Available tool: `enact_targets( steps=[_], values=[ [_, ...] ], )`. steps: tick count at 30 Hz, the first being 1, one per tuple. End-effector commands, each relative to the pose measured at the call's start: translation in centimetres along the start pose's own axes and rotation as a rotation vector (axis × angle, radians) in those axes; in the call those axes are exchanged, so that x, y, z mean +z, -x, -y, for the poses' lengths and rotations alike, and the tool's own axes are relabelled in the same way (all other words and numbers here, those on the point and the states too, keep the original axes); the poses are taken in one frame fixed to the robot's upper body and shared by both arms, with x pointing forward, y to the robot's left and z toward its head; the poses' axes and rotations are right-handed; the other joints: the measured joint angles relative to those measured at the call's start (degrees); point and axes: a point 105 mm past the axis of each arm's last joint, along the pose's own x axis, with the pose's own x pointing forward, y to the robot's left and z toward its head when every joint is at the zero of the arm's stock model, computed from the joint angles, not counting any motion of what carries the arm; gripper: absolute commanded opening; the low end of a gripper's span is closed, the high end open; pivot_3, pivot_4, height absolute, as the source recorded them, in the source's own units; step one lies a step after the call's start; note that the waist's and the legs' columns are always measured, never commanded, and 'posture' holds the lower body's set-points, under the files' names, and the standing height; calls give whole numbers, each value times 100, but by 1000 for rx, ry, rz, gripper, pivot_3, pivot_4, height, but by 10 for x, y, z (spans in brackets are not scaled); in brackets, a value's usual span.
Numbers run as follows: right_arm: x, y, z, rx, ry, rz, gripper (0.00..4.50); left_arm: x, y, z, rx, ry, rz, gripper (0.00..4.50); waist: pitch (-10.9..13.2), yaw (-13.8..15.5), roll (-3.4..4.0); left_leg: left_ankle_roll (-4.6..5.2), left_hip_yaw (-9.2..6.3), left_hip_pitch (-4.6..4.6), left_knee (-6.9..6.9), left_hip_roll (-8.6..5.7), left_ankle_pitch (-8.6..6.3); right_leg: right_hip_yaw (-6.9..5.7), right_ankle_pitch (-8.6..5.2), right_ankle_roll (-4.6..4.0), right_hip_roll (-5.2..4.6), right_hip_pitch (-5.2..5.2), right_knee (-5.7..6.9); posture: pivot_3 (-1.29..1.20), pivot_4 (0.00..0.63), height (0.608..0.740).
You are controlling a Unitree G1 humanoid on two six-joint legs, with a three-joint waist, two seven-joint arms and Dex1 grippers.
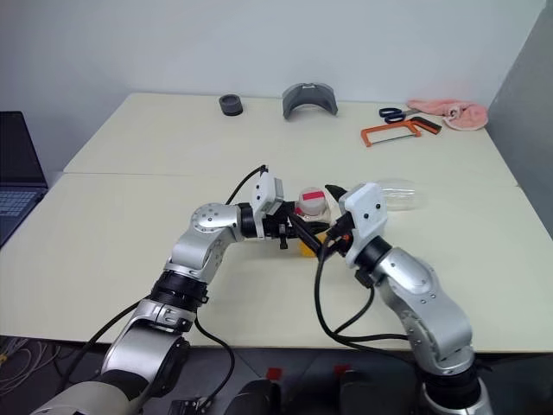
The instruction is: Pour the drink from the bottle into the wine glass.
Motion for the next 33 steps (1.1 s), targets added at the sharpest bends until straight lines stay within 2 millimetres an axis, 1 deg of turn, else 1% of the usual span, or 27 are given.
enact_targets(
  steps=[1,8,11,16,17,20,22,23,24,25,27,28,29,30,33],
  values=[
    [11,-4,0,-63,38,65,4500,17,-8,-2,-18,-60,37,1762,0,6,0,-3,0,0,0,-1,1,0,0,0,0,0,0,0,150,740],
    [10,-7,10,-132,44,79,4500,18,-10,-1,-24,-63,44,1762,0,2,0,-3,1,0,-1,-1,1,0,0,0,0,0,-2,0,150,740],
    [7,-7,13,-137,45,64,3878,18,-9,0,-24,-63,44,1762,0,1,0,1,1,0,-1,-1,0,0,0,0,1,0,-1,0,150,740],
    [8,-7,13,-129,39,71,2089,17,-8,0,-25,-64,40,1762,0,-1,0,2,2,0,-1,-1,-1,0,0,0,1,0,-1,0,150,740],
    [9,-7,12,-116,41,75,1868,17,-7,0,-26,-62,39,1762,0,0,0,2,2,0,-1,-1,-1,1,0,0,1,0,-1,0,150,740],
    [9,-7,6,-69,45,78,1878,16,-6,2,-36,-56,35,1762,0,0,0,2,2,0,-1,-1,-1,1,0,0,1,0,-1,0,150,740],
    [9,-9,-6,57,60,83,1878,16,-4,5,-65,-44,36,1762,0,-1,0,2,2,0,-1,-2,-1,0,0,0,1,0,-1,0,150,740],
    [8,-9,-11,149,89,80,1878,17,-3,7,-89,-37,37,1762,0,-3,0,2,3,0,-1,-3,-1,1,0,0,1,0,-1,0,150,740],
    [7,-9,-13,229,126,69,1878,19,-2,8,-111,-35,40,1761,0,-10,0,3,5,1,-1,-3,-2,1,0,0,2,1,-1,0,150,740],
    [6,-10,-12,278,151,60,1878,20,-1,9,-124,-35,42,1761,0,-13,1,3,8,2,0,-5,-2,2,0,0,3,1,-2,0,150,740],
    [1,-9,-5,514,232,-31,1878,24,2,10,-175,-37,36,1760,2,-24,3,4,11,8,0,-6,-2,0,0,0,6,7,-2,0,150,740],
    [1,-6,1,610,238,-83,1878,25,4,11,-199,-41,28,1760,6,-37,5,4,17,9,1,-8,-3,2,0,0,7,8,-3,0,150,740],
    [2,-4,5,671,237,-115,1878,25,5,12,-214,-44,23,1760,8,-39,4,5,34,11,3,-8,-3,3,0,0,8,9,-2,0,150,740],
    [4,-3,10,719,195,-147,1878,26,6,12,-226,-45,20,1760,8,-40,3,5,36,10,3,-6,-3,-3,0,0,10,10,-3,0,150,740],
    [16,-4,18,773,93,-157,1879,27,7,13,-246,-53,14,1757,8,-36,3,6,33,9,-1,-2,-3,-13,0,-3,12,12,-4,0,150,740]
  ],
)
